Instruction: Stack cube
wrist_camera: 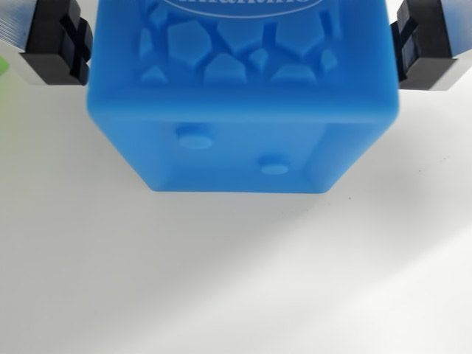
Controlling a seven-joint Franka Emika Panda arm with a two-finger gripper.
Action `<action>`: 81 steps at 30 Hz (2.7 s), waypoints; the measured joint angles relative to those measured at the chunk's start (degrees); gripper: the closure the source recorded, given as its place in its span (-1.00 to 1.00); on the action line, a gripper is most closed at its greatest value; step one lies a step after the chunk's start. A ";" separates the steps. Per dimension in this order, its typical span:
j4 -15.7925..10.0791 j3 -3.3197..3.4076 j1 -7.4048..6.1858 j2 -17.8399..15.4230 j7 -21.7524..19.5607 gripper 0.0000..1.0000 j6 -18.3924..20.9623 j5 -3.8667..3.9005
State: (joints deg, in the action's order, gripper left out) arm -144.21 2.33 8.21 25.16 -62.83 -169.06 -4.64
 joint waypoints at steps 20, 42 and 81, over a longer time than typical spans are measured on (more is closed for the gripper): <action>0.02 -0.04 0.00 0.00 0.00 1.00 -0.01 0.00; -0.21 0.05 -0.07 -1.08 -0.02 1.00 0.61 0.00; -2.85 2.33 -1.80 -14.28 -1.51 1.00 11.01 2.06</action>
State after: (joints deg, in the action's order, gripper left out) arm -147.05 4.66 6.41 10.88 -64.34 -158.05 -2.58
